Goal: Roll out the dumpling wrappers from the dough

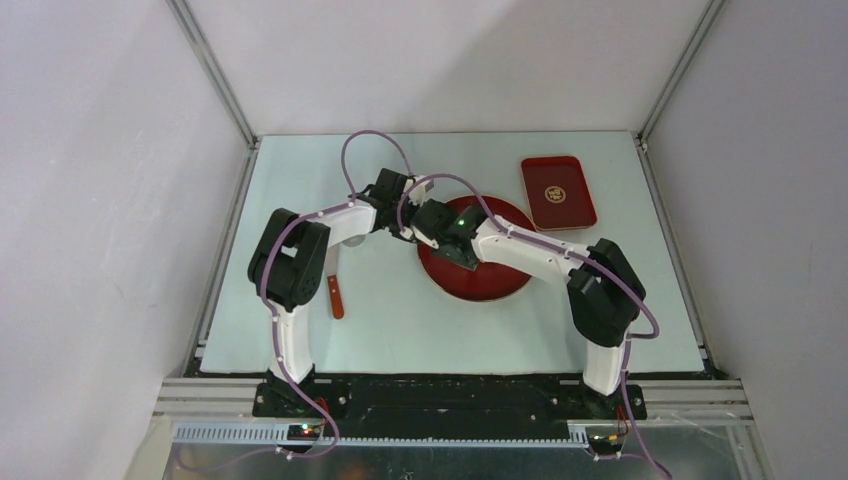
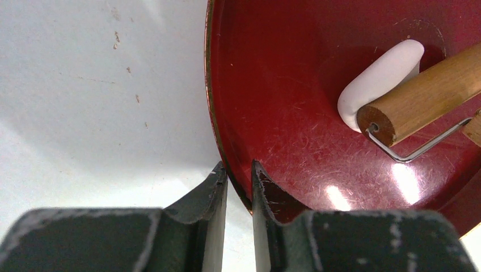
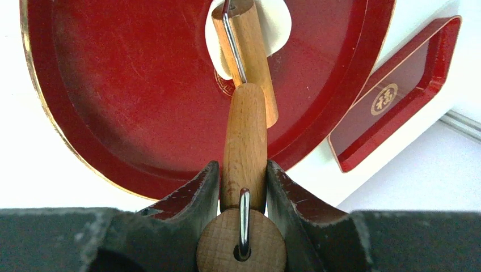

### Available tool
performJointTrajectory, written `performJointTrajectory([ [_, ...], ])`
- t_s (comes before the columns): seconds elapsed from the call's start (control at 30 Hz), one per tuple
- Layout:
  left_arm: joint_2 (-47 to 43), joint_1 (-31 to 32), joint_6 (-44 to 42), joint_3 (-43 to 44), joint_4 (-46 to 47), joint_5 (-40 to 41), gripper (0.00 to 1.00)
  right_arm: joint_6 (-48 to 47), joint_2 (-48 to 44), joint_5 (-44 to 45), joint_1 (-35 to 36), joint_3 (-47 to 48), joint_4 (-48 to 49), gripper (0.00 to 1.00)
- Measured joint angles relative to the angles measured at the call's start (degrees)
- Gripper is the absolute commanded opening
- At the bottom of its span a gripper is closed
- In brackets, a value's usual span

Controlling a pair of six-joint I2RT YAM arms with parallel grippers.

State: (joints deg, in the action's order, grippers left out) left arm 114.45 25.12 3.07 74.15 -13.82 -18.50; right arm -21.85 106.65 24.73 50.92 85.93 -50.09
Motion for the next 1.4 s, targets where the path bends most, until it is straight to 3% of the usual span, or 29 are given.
performJointTrajectory([
  [0.73, 0.0, 0.0, 0.0, 0.0, 0.0, -0.15, 0.24, -5.73, -7.48, -0.22, 3.06, -12.07, 7.1, 0.0],
  [1.4, 0.0, 0.0, -0.02, 0.0, 0.0, -0.15, 0.24, -9.84, -11.1, -4.33, 3.34, -14.49, 5.49, 0.0],
])
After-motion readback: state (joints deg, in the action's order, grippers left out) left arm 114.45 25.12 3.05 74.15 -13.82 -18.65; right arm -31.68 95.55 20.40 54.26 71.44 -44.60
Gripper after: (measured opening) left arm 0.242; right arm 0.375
